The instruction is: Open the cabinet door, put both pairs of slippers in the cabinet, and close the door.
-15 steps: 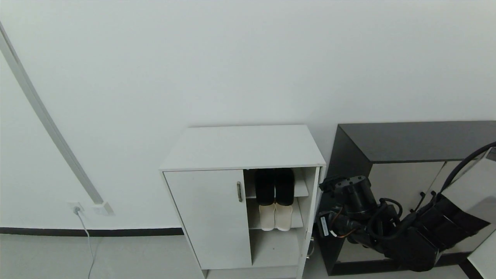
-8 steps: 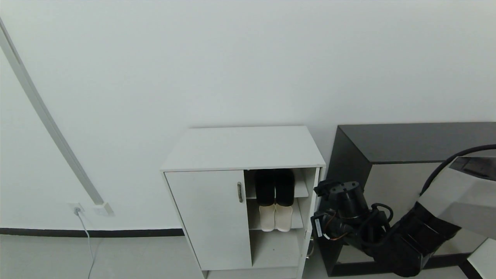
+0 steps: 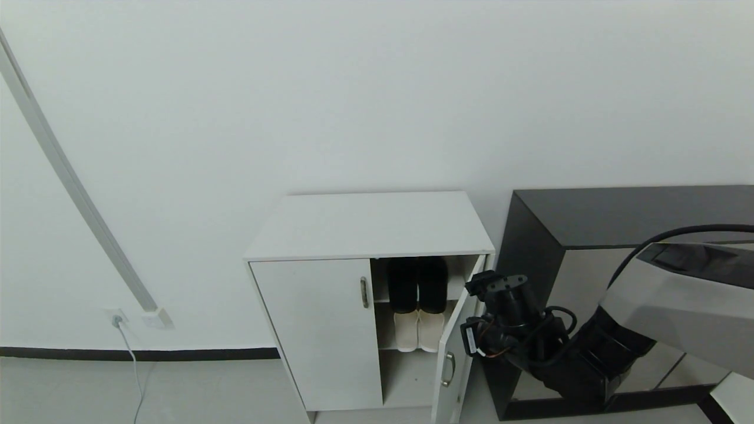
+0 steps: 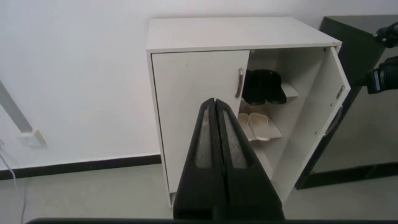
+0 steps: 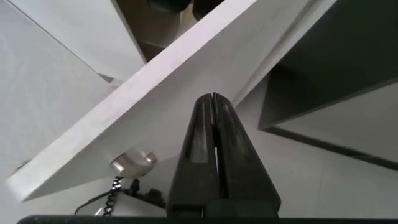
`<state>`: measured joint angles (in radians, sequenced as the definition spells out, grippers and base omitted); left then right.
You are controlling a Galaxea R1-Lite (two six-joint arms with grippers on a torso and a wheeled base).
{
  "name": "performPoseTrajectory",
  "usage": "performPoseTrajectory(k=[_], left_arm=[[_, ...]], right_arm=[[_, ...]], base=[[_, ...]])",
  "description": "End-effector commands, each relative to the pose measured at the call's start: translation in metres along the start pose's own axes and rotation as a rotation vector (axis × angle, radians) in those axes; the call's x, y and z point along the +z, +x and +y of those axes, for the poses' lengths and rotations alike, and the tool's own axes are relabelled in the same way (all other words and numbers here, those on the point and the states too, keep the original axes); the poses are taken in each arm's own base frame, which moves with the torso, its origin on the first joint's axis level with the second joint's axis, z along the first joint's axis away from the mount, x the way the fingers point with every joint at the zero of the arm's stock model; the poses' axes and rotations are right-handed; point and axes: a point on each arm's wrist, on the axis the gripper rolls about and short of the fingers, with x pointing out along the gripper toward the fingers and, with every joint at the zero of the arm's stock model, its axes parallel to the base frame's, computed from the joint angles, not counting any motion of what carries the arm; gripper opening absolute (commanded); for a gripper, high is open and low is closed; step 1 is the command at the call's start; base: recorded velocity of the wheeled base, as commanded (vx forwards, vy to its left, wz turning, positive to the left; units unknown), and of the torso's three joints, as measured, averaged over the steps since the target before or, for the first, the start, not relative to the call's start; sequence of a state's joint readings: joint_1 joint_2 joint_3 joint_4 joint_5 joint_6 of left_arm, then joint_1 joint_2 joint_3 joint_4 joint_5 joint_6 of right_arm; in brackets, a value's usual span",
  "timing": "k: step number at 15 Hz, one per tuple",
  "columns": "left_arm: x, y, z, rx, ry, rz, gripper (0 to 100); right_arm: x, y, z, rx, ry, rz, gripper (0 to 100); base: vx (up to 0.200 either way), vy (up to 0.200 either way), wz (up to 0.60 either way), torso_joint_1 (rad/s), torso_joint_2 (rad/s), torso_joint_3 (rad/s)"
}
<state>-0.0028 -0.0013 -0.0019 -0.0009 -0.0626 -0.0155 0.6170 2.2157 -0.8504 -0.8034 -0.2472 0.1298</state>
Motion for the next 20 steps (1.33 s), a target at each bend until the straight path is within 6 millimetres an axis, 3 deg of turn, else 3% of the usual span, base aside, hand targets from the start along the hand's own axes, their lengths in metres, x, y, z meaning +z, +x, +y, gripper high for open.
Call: performPoseTrajectory(k=[1, 8, 20], left_arm=[[0.0, 0.0, 0.0, -0.001, -0.001, 0.003, 0], [0.0, 0.0, 0.0, 0.002, 0.0, 0.001, 0], [0.0, 0.0, 0.0, 0.019, -0.001, 0.001, 0]], right_arm=[[-0.003, 0.015, 0.009, 0.012, -0.014, 0.001, 0], [0.0, 0.049, 0.016, 0.012, -0.001, -0.036, 0], [0.017, 0.109, 0.008, -0.021, 0.052, -0.151, 0]], base=[[0.0, 0.0, 0.0, 0.0, 0.0, 0.0], [0.0, 0.0, 0.0, 0.0, 0.0, 0.0], [0.0, 0.0, 0.0, 0.0, 0.0, 0.0]])
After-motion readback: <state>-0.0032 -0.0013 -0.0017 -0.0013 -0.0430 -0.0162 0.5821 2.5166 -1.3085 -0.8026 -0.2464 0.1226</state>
